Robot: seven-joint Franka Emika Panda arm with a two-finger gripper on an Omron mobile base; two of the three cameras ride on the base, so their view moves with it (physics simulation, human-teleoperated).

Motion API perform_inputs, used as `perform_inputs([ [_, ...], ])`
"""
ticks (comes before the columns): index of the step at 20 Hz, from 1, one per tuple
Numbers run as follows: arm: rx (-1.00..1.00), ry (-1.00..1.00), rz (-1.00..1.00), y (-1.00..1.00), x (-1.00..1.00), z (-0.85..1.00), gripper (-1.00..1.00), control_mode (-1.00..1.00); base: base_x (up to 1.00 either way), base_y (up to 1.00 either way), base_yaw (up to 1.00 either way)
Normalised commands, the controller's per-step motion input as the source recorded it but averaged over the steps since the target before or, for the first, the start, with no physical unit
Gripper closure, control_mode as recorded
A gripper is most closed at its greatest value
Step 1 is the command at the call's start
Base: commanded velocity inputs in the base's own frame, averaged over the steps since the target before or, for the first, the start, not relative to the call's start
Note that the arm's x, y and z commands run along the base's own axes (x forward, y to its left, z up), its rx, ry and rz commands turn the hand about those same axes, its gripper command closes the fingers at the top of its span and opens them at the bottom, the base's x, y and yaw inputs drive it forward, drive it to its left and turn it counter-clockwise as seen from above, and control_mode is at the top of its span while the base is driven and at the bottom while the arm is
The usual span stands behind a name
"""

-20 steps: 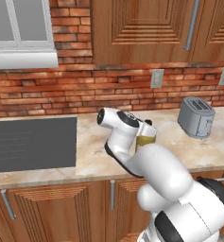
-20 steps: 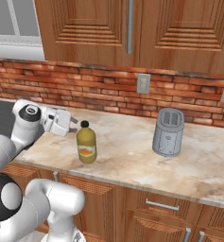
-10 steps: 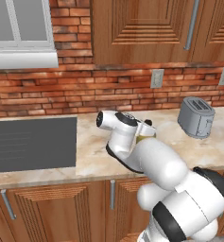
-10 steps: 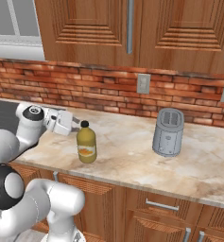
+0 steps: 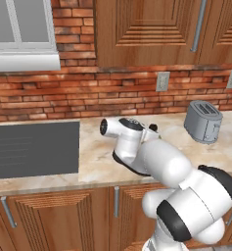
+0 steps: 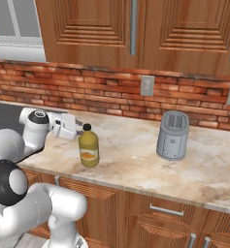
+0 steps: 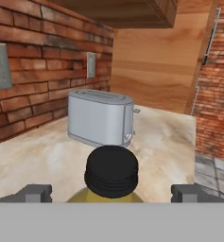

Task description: There is a wine glass and glass cup on the dining counter. Place the wine bottle next to the wine glass and the juice bottle next to the glass cup.

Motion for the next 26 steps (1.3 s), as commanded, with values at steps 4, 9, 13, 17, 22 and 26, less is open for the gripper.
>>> perform_inputs([
  [4, 0.0, -0.11, 0.07, -0.03, 0.13, -0.14, -1.0, -1.0, 0.0, 0.0, 0.0],
  [9, 0.0, -0.07, 0.05, -0.06, 0.02, -0.09, -1.0, -1.0, 0.0, 0.0, 0.0],
  [13, 0.0, -0.04, 0.03, -0.12, 0.0, -0.05, -1.0, -1.0, 0.0, 0.0, 0.0],
  [17, 0.0, -0.03, 0.03, -0.17, 0.06, -0.01, -1.0, -1.0, 0.0, 0.0, 0.0],
  [22, 0.0, -0.02, 0.04, -0.1, 0.1, 0.0, -1.0, -1.0, 0.0, 0.0, 0.0],
  [26, 0.0, -0.04, 0.04, 0.0, 0.0, 0.0, -1.0, -1.0, 0.0, 0.0, 0.0],
])
